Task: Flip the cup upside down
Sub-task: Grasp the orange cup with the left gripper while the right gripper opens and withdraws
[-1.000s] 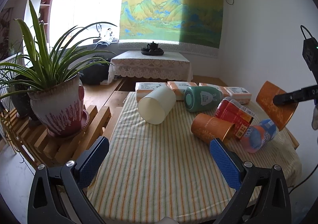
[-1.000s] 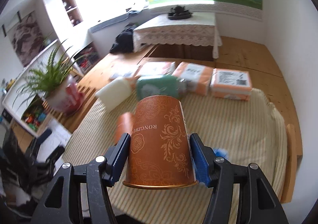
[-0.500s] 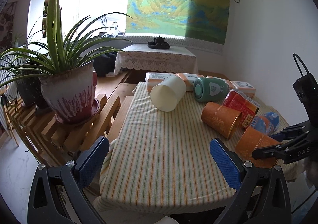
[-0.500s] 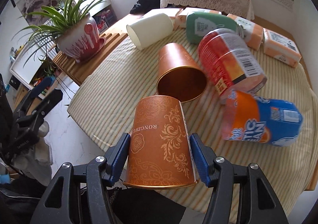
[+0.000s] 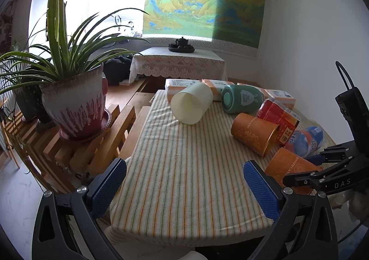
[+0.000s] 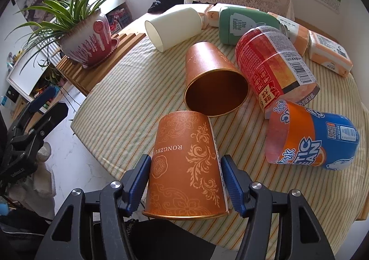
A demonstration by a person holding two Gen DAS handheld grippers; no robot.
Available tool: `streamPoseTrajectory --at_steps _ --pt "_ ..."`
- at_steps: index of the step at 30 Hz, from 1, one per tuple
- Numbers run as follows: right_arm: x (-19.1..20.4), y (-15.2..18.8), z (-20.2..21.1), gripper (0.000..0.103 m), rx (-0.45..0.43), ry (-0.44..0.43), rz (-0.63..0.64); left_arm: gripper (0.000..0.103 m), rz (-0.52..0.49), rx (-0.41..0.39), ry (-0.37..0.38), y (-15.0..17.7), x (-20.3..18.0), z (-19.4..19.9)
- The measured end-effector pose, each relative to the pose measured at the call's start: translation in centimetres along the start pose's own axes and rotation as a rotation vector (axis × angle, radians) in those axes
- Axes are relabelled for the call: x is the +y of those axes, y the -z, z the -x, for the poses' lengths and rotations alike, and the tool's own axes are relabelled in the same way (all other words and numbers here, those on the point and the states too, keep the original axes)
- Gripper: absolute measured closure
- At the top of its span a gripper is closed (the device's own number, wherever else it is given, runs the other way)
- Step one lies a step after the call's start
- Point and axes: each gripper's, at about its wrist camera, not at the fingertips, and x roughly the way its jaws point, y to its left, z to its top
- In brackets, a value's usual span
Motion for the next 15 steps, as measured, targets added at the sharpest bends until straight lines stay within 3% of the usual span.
streamPoseTrajectory --at_steps 10,15 --pt "0.4 0.2 0.8 0.037 -0.039 0.015 0.024 0.000 -0.004 0.023 0.009 -0.3 -0.3 -0.2" --pt "-0.1 1.2 2.0 0.036 -0.083 0.041 0.014 0.000 -0.025 0.082 0.046 -0.7 -1.6 -1.0"
